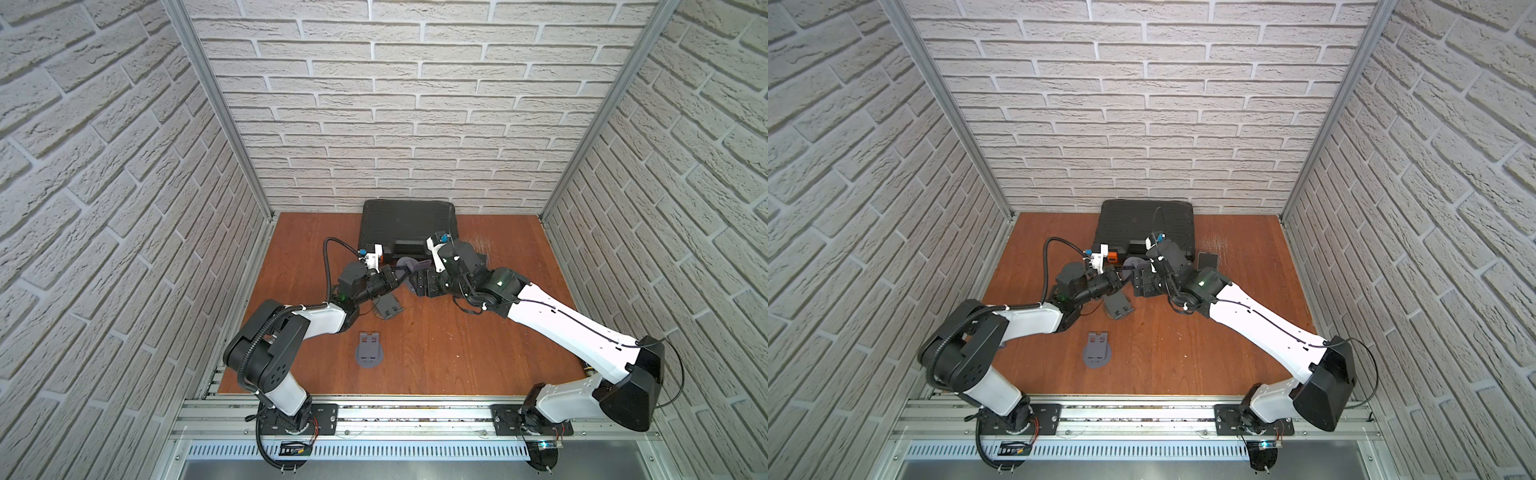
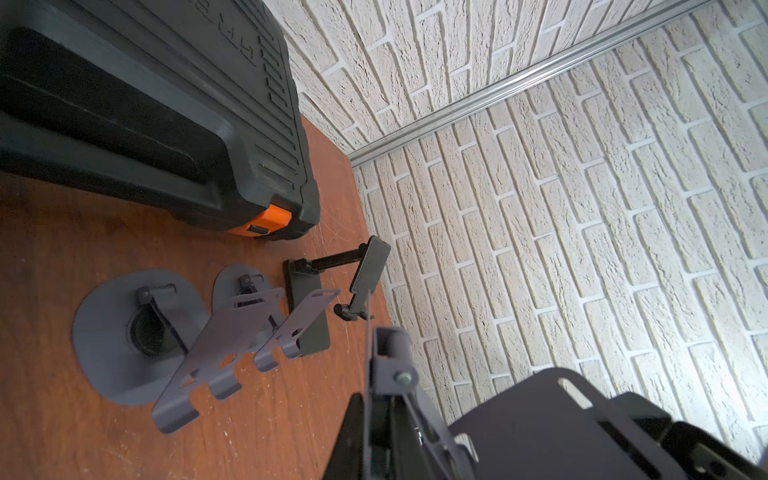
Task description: Open the phone stand
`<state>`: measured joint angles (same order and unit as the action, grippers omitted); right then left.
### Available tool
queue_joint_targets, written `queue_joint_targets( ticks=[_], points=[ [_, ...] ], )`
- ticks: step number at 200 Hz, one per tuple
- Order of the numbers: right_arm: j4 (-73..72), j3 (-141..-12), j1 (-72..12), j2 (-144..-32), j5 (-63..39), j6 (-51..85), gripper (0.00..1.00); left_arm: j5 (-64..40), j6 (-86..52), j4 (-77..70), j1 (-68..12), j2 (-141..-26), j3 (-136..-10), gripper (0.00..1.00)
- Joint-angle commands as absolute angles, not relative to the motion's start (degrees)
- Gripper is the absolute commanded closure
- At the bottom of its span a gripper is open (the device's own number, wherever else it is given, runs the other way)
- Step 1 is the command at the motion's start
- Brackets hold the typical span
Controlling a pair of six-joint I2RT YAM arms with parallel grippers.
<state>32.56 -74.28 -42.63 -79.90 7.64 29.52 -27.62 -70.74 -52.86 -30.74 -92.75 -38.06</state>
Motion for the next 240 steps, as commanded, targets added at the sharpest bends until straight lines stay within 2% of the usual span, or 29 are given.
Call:
queue_joint_targets(
  ticks=[1, 85, 150, 203, 240],
  points=[
    [31.53, -73.82, -42.28, -80.85, 6.48, 28.56, 0.17, -28.98, -71.72, -59.05, -30.45, -93.43, -39.37, 1.00],
    [30.74, -77.46, -40.59, -86.45, 5.13, 26.18, 0.20, -29.62, -71.20, -57.94, -30.98, -93.60, -39.74, 1.00],
    [31.53, -78.75, -40.43, -87.27, 6.48, 25.58, 0.33, -29.71, -70.54, -57.08, -31.56, -93.87, -39.99, 1.00],
    [31.38, -78.93, -40.42, -87.88, 7.21, 25.15, 0.34, -30.06, -70.31, -56.58, -32.08, -94.39, -40.69, 1.00],
    [30.96, -78.88, -40.43, -88.28, 7.39, 24.80, 0.47, -29.97, -70.22, -56.29, -32.42, -94.43, -40.84, 1.00]
  ],
)
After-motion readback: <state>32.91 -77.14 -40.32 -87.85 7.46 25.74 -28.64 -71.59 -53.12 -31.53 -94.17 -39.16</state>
